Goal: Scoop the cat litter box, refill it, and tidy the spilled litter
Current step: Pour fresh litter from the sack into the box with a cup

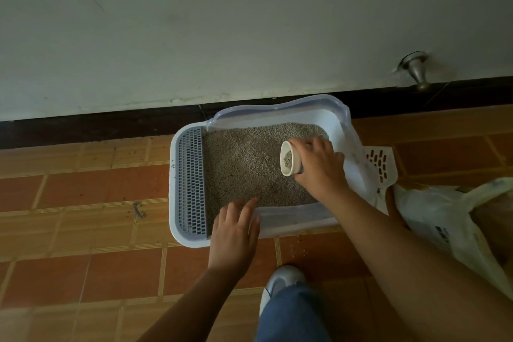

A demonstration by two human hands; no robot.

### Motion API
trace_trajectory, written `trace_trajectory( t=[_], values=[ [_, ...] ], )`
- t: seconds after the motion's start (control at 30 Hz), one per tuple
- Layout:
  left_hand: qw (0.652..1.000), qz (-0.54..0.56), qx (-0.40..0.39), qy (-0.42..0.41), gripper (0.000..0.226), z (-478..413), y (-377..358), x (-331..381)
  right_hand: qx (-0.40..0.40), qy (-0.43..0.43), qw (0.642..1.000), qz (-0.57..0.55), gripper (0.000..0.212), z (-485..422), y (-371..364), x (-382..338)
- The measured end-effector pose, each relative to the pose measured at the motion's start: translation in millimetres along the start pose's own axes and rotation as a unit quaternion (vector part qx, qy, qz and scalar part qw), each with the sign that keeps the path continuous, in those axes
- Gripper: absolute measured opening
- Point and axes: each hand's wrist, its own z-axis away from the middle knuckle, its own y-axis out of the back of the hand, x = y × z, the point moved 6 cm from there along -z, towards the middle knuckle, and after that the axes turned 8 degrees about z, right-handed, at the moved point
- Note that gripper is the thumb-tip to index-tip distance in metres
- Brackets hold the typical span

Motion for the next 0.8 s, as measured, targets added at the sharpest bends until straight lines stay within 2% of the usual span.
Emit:
trace_trajectory(
  t=[0.17,0.43,0.8],
  values=[
    [1.0,-0.004,0.018,-0.01,0.038,-2,0,1,0.005,0.036,0.998,0.046,0.076,-5,0,-13],
    [0.999,-0.011,0.029,-0.004,0.041,-3,1,0,0.026,0.034,0.996,0.078,0.076,-11,2,-19],
    [1.0,0.0,0.011,0.026,0.045,-5,2,1,0.059,0.082,0.983,0.154,0.074,-10,15,-29]
  ],
)
